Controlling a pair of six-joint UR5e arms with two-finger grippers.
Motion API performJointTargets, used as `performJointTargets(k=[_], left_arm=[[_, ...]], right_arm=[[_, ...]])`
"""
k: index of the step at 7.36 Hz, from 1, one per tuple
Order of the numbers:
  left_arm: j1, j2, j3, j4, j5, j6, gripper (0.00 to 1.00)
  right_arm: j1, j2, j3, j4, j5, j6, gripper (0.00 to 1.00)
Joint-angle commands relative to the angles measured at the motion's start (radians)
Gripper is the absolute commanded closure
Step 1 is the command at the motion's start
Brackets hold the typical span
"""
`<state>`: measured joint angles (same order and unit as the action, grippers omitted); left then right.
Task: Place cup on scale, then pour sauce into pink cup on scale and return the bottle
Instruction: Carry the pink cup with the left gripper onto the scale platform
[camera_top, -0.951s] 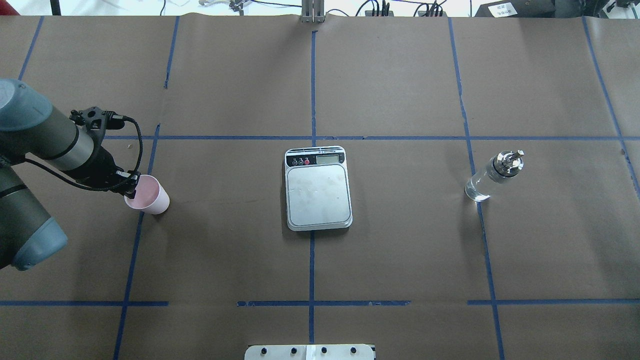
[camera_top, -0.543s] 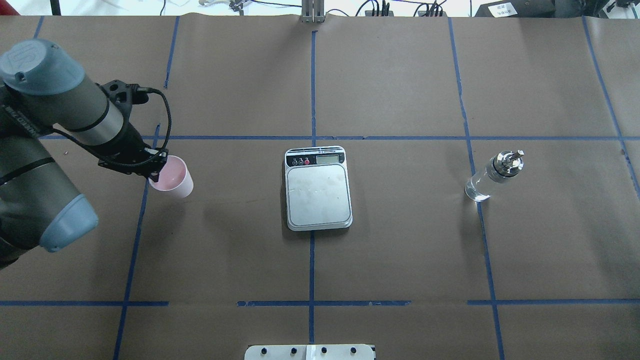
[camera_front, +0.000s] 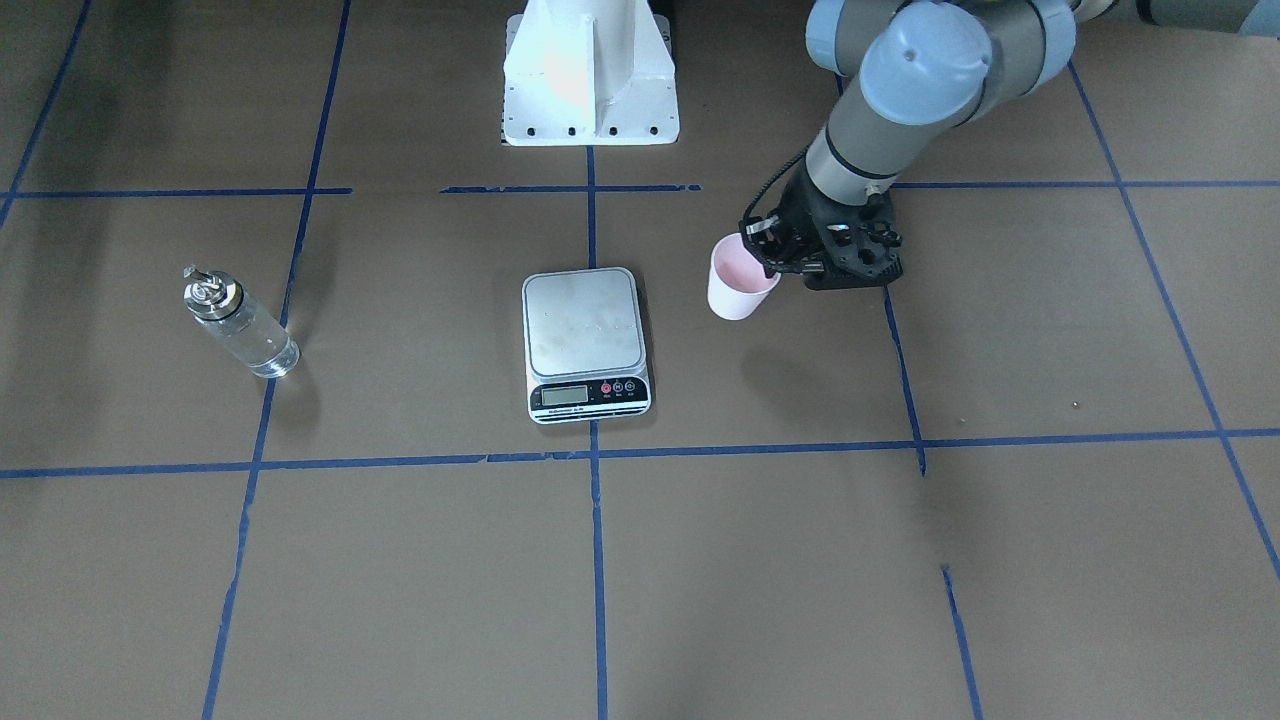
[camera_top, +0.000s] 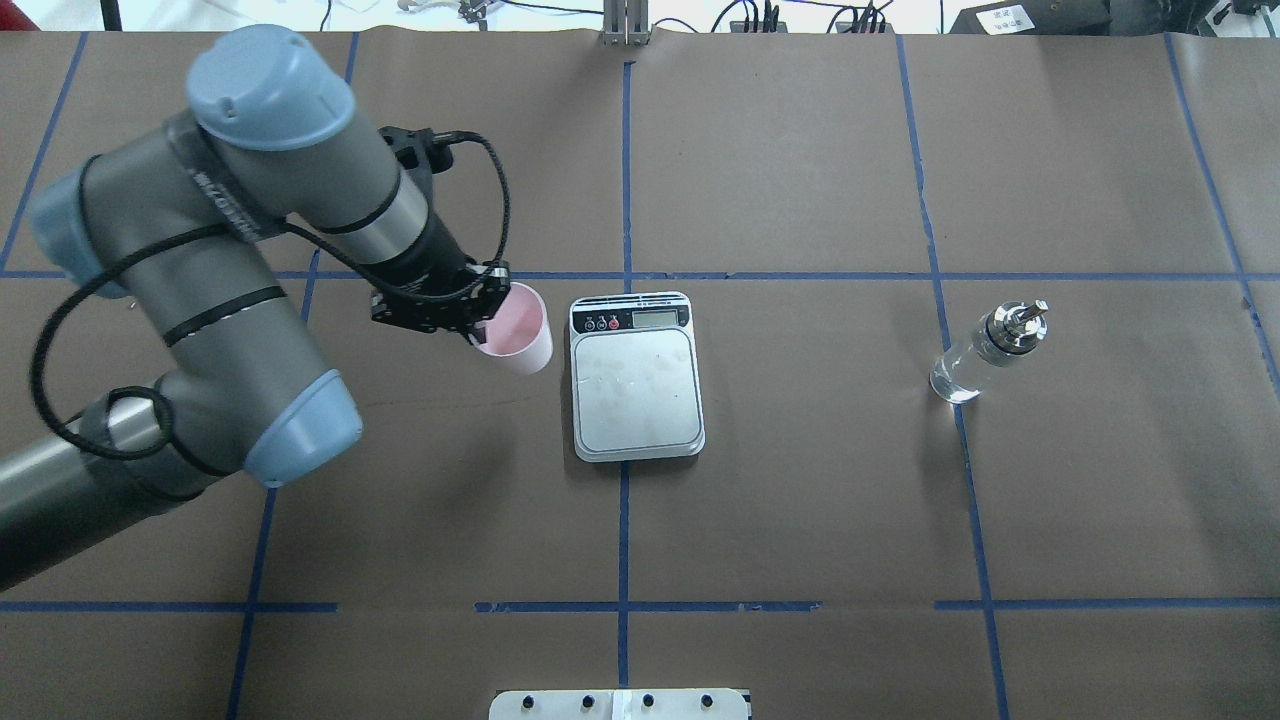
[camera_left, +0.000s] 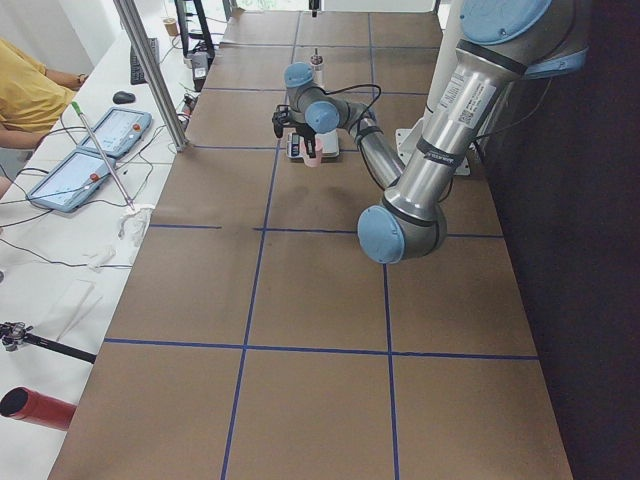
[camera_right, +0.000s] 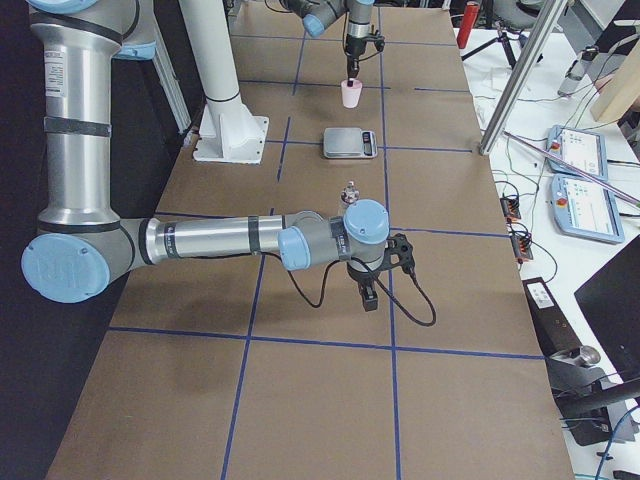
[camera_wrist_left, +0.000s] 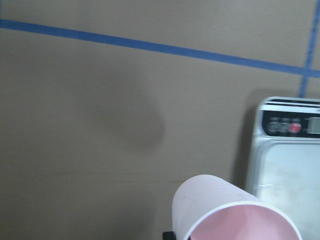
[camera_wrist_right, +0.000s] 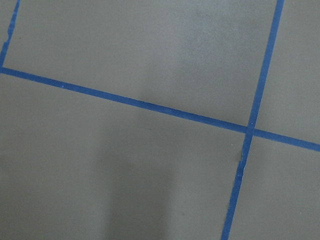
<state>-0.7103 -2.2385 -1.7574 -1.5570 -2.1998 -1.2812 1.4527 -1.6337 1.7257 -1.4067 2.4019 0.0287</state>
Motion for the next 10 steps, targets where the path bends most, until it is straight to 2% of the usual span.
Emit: performJointTargets(k=[1, 3, 6, 7, 8, 9, 10], left_arm=[[0.099, -0.154, 0.190, -0.054, 0.078, -0.044, 1.00], [0.112, -0.203, 0.268, -0.054, 0.117, -0.049, 1.00], [0.120, -0.222, 0.286, -0.051, 0.121, -0.049, 1.00], [0.120, -0.225, 0.283, -0.049, 0.124, -0.046, 0.63], [0.120, -0.224, 0.280, -0.048, 0.124, -0.046, 0.43], [0.120, -0.219, 0.279, -0.046, 0.124, -0.044, 0.37], [0.118, -0.216, 0.254, -0.040, 0.120, -0.044, 0.37]], right_arm=[[-0.002, 0.000, -0.003, 0.000, -0.001, -0.001, 0.00], [0.000, 0.000, -0.001, 0.000, -0.001, -0.001, 0.00], [0.000, 0.000, -0.001, 0.002, -0.001, -0.001, 0.00], [-0.002, 0.000, -0.001, 0.002, -0.001, 0.000, 0.00], [0.000, 0.000, -0.001, 0.002, -0.001, -0.001, 0.00], [-0.002, 0.000, -0.001, 0.002, -0.003, 0.000, 0.00], [-0.003, 0.002, 0.000, 0.002, -0.001, 0.016, 0.00]])
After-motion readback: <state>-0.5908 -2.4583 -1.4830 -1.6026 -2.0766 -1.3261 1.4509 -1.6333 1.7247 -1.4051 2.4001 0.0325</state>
